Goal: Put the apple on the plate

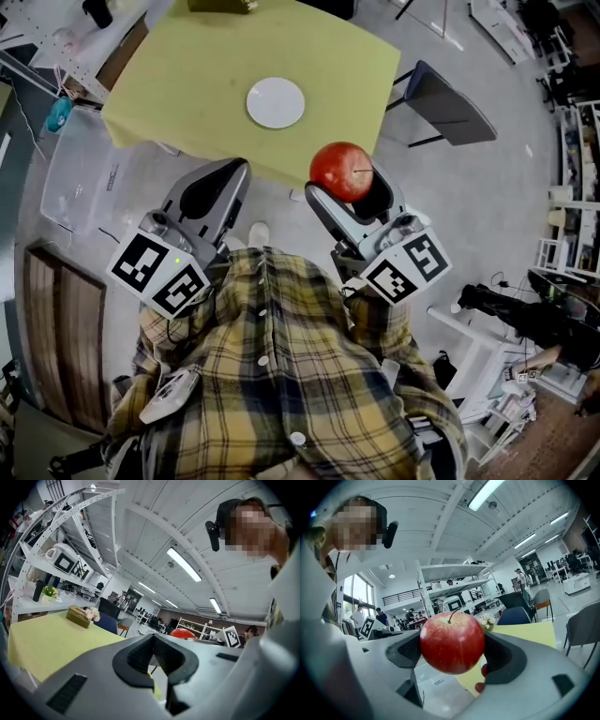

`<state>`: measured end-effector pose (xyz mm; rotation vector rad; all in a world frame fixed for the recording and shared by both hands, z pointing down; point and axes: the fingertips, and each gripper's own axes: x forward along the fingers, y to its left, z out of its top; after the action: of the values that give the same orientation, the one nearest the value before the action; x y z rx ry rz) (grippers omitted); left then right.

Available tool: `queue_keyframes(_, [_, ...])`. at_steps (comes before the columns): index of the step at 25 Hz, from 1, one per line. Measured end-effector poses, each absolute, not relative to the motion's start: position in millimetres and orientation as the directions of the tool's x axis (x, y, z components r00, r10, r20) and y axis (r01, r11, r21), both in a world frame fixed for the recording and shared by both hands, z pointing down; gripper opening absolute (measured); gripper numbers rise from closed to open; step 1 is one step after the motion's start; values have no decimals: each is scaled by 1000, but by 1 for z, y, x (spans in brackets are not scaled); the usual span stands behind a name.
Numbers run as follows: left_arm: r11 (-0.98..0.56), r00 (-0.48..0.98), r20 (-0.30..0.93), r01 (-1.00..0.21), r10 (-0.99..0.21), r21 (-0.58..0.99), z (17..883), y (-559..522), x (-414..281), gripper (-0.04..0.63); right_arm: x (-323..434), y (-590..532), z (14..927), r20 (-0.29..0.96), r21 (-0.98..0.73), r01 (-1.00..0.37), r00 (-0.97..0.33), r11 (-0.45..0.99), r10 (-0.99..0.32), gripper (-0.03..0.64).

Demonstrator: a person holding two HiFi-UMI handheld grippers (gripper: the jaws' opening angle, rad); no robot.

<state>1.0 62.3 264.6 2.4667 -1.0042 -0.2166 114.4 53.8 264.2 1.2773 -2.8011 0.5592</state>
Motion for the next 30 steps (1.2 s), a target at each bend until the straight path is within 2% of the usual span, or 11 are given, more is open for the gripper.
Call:
queue_keyframes(14, [-648,752,44,-594,-658,477,275,9,3,8,112,6,276,166,-334,-749,-644,572,-747,380])
queue_keyframes(21, [-715,825,70,-525,-561,462,278,-62,-23,8,73,-52,278,173,-347,-791,-581,503,-795,380])
queue_keyframes(30, [-790,907,91,-405,-411,460,275,-142,-41,8,50,-120,278,192,-357,-865,-437,352,-879,380])
